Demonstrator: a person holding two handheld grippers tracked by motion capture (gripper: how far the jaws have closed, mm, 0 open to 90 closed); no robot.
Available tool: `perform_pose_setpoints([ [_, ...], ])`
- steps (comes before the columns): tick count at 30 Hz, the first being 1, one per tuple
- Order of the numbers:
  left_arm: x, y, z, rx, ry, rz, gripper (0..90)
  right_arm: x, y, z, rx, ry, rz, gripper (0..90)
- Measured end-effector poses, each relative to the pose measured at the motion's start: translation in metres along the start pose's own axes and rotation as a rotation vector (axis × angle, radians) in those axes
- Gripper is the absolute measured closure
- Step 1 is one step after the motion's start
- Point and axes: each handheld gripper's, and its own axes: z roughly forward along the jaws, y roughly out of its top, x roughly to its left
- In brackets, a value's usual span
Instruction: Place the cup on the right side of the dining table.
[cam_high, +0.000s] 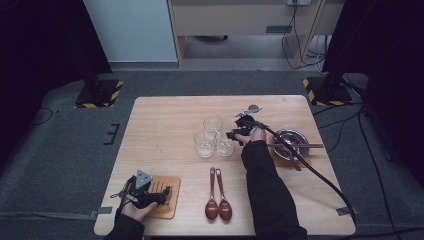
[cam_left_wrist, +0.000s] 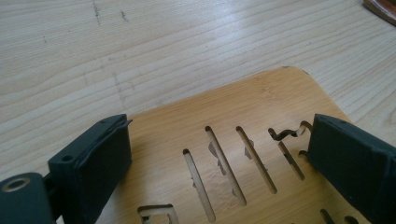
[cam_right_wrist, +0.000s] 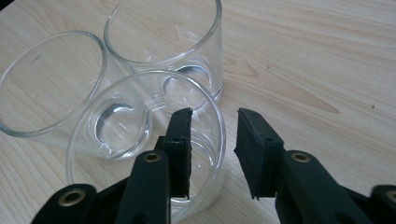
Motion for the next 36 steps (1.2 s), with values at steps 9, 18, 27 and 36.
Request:
perform_pose_setpoints([
  [9, 0.000, 0.000, 0.000, 0.000, 0.000, 0.000, 5.3, 0.002, 0.002, 0.008, 0.049, -0.011, -0.011, 76.8],
  [18, 0.000, 0.000, 0.000, 0.000, -0.001, 0.001, 5.3, 0.003, 0.006, 0.008, 0.083, -0.038, -0.061, 81.0],
  [27, 0.000, 0.000, 0.000, 0.000, -0.001, 0.001, 5.3, 0.002, 0.006, 0.004, 0.100, -0.033, -0.065, 81.6],
  [36, 0.000, 0.000, 0.000, 0.000, -0.001, 0.002, 5.2, 0.000, 0.011, -0.016, 0.056, -0.027, -0.062, 81.9],
])
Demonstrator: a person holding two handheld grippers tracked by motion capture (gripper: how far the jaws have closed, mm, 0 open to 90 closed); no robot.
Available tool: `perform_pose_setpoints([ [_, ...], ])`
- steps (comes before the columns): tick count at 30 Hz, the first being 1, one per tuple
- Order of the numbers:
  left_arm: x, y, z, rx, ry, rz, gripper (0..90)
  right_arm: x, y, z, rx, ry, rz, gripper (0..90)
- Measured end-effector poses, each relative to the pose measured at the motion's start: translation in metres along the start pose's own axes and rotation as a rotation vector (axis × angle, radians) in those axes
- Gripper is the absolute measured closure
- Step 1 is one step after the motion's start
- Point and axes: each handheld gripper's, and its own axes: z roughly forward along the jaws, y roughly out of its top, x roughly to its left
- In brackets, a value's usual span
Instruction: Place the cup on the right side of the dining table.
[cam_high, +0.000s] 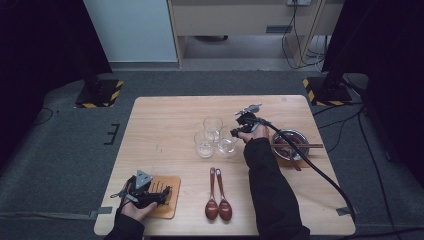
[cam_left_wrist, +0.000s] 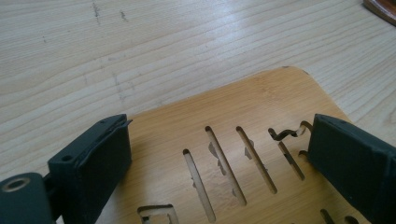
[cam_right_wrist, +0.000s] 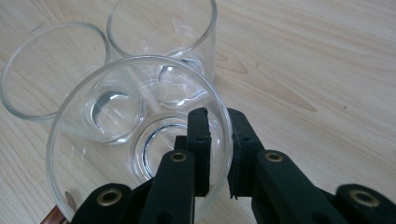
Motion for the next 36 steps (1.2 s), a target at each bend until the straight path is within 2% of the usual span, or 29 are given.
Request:
perform_pose_setpoints([
  [8, 0.000, 0.000, 0.000, 0.000, 0.000, 0.000, 5.2, -0.006, 0.001, -0.020, -0.058, -0.012, 0.013, 81.9],
  [16, 0.000, 0.000, 0.000, 0.000, 0.000, -0.001, 5.2, -0.016, 0.001, -0.030, -0.098, -0.025, 0.043, 82.0],
  [21, 0.000, 0.000, 0.000, 0.000, 0.000, -0.001, 5.2, -0.028, -0.003, -0.036, -0.118, -0.053, 0.061, 82.0],
  [22, 0.000, 0.000, 0.000, 0.000, 0.000, -0.001, 5.2, -0.034, -0.006, -0.039, -0.123, -0.060, 0.077, 82.0],
  [32, 0.000, 0.000, 0.000, 0.000, 0.000, -0.001, 5.2, -0.055, -0.014, -0.045, -0.137, -0.102, 0.115, 82.1],
  [36, 0.000, 0.000, 0.000, 0.000, 0.000, -0.001, 5.2, -0.067, -0.018, -0.046, -0.135, -0.136, 0.133, 82.1],
])
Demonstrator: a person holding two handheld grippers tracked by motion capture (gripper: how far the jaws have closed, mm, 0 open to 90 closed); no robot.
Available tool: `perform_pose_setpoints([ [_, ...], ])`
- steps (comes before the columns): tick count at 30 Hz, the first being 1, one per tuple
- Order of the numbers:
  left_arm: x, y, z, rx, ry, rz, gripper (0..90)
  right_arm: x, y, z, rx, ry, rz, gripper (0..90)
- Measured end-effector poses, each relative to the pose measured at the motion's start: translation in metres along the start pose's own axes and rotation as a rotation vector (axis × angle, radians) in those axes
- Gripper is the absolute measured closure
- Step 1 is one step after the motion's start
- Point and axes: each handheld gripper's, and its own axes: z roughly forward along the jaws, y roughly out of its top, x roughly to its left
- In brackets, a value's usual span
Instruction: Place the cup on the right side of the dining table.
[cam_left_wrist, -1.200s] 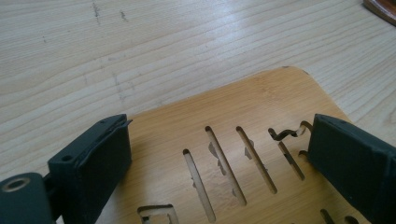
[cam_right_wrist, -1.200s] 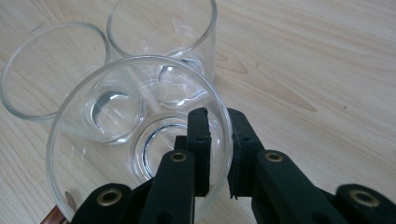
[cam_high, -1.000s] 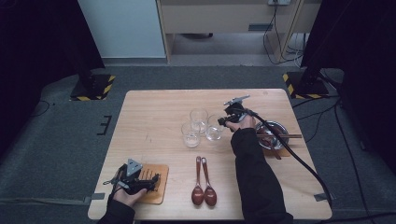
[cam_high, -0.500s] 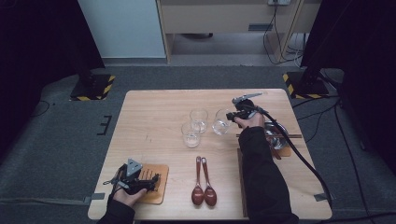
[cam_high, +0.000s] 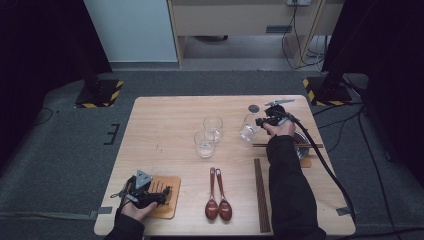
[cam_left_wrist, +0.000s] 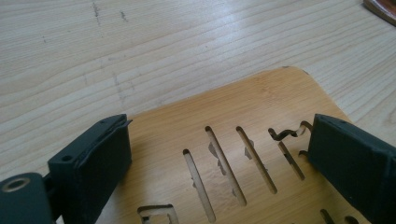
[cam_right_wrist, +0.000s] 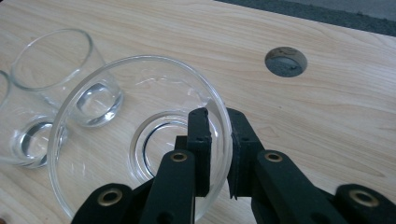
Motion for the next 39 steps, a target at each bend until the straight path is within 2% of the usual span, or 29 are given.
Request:
perform_pose_setpoints([
  [16, 0.000, 0.000, 0.000, 0.000, 0.000, 0.001, 5.2, -0.026, -0.016, 0.008, 0.047, -0.079, 0.037, 82.1],
  [28, 0.000, 0.000, 0.000, 0.000, 0.000, 0.001, 5.2, -0.027, -0.021, 0.017, 0.088, -0.128, 0.038, 82.1],
  [35, 0.000, 0.000, 0.000, 0.000, 0.000, 0.000, 5.2, -0.027, -0.021, 0.018, 0.073, -0.142, 0.055, 81.7],
  [36, 0.000, 0.000, 0.000, 0.000, 0.000, 0.000, 5.2, -0.028, -0.021, 0.019, 0.044, -0.143, 0.066, 81.2],
  [39, 0.000, 0.000, 0.000, 0.000, 0.000, 0.000, 5.2, -0.028, -0.021, 0.020, 0.022, -0.145, 0.085, 80.6],
])
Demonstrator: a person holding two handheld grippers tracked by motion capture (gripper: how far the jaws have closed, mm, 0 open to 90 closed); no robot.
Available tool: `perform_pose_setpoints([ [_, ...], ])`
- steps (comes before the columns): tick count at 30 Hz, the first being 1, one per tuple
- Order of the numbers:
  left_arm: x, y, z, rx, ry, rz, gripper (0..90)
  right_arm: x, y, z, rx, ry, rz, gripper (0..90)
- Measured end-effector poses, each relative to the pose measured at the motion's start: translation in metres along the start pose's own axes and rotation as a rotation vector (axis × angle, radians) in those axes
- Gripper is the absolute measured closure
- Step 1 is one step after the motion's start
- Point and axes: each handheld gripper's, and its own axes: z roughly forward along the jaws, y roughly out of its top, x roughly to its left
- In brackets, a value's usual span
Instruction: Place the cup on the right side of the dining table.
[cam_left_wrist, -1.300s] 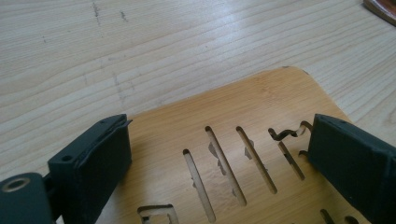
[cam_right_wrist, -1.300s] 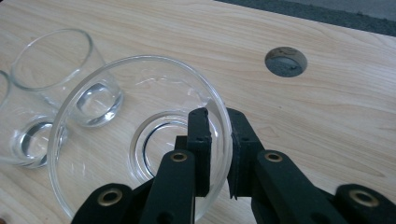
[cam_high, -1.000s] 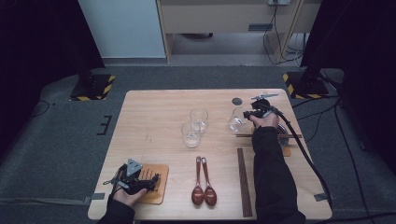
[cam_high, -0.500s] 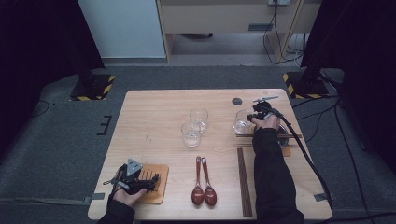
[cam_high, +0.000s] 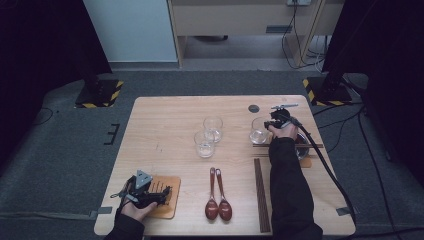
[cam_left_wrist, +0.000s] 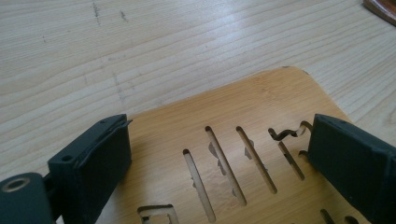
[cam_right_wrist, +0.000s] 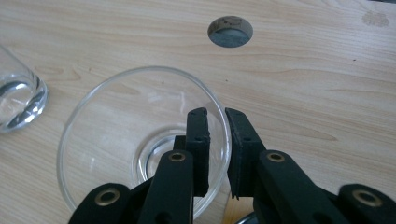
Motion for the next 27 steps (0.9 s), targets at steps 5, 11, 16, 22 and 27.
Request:
perform_pose_setpoints([
  [5, 0.000, 0.000, 0.000, 0.000, 0.000, 0.001, 5.2, -0.002, 0.002, -0.007, -0.056, 0.004, 0.020, 78.8],
  [11, 0.000, 0.000, 0.000, 0.000, 0.000, 0.001, 5.2, 0.000, 0.006, -0.032, -0.124, 0.030, 0.015, 63.0],
  [16, 0.000, 0.000, 0.000, 0.000, 0.001, 0.001, 5.2, 0.003, -0.001, -0.060, -0.194, 0.057, 0.007, 49.8],
  [22, 0.000, 0.000, 0.000, 0.000, 0.001, 0.001, 5.1, 0.000, -0.023, -0.094, -0.246, 0.104, 0.020, 35.7],
  [27, 0.000, 0.000, 0.000, 0.000, 0.001, 0.001, 5.1, -0.007, -0.052, -0.112, -0.264, 0.122, 0.029, 28.4],
])
